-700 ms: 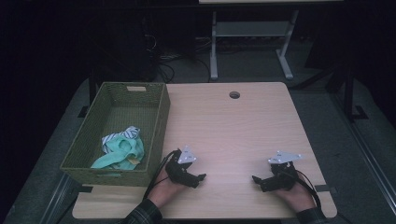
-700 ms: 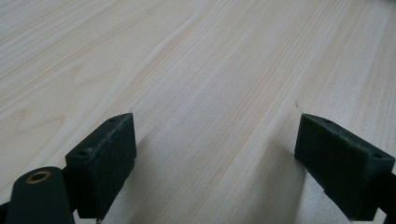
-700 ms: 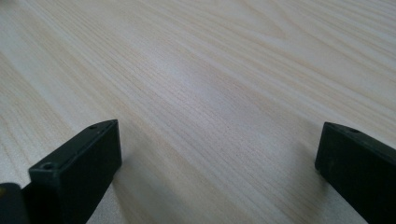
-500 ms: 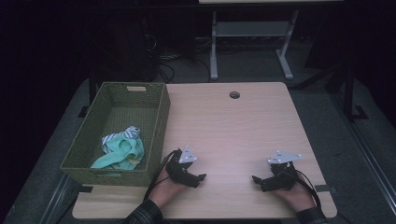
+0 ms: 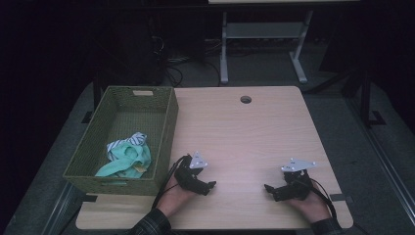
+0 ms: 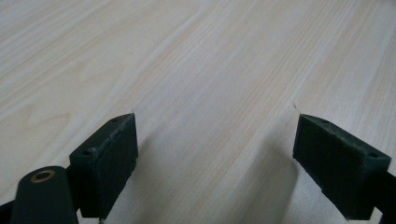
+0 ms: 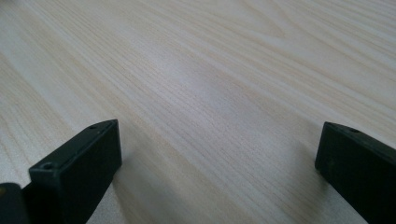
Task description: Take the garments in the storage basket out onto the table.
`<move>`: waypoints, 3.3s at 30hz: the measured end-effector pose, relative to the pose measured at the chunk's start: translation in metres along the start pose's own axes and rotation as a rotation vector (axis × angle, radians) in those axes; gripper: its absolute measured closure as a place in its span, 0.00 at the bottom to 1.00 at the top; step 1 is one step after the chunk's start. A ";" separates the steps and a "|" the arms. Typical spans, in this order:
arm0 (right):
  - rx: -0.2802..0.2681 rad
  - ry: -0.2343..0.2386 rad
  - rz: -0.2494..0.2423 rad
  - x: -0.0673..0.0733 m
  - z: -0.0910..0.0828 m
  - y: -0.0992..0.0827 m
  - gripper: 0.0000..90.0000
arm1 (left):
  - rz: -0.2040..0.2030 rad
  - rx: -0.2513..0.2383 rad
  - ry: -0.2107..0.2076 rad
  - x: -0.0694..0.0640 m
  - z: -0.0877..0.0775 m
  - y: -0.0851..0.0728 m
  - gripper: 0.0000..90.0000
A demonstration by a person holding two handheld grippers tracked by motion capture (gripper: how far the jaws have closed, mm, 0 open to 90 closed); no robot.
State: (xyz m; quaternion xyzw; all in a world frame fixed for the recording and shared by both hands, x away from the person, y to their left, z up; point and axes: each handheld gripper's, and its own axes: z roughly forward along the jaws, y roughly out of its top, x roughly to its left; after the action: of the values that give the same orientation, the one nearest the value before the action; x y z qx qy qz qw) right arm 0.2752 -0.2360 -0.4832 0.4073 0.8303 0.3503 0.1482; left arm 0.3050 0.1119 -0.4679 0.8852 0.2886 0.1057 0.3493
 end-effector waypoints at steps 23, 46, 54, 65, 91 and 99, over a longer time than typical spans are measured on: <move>0.005 -0.002 0.001 0.000 0.000 0.000 0.00 | -0.021 -0.013 -0.059 0.003 -0.015 0.016 0.16; 0.004 0.007 -0.006 -0.001 0.000 0.000 0.00 | -0.009 -0.010 -0.061 0.007 -0.028 0.029 0.16; 0.004 0.007 -0.007 -0.001 0.000 0.000 0.00 | 0.002 -0.019 -0.063 0.006 -0.034 0.036 0.18; 0.004 0.007 -0.006 -0.001 0.000 0.000 0.00 | 0.002 -0.018 -0.077 0.007 -0.040 0.048 0.18; 0.003 0.007 -0.005 -0.001 0.000 0.000 0.00 | 0.000 -0.034 -0.087 0.019 -0.058 0.067 0.22; 0.003 0.006 -0.005 -0.001 0.000 0.000 0.00 | -0.013 -0.025 -0.112 0.026 -0.062 0.070 0.24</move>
State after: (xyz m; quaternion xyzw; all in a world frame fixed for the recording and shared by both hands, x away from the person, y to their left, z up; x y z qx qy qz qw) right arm 0.2760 -0.2370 -0.4830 0.4042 0.8325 0.3497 0.1459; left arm 0.3329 0.1201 -0.3751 0.8834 0.2731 0.0571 0.3765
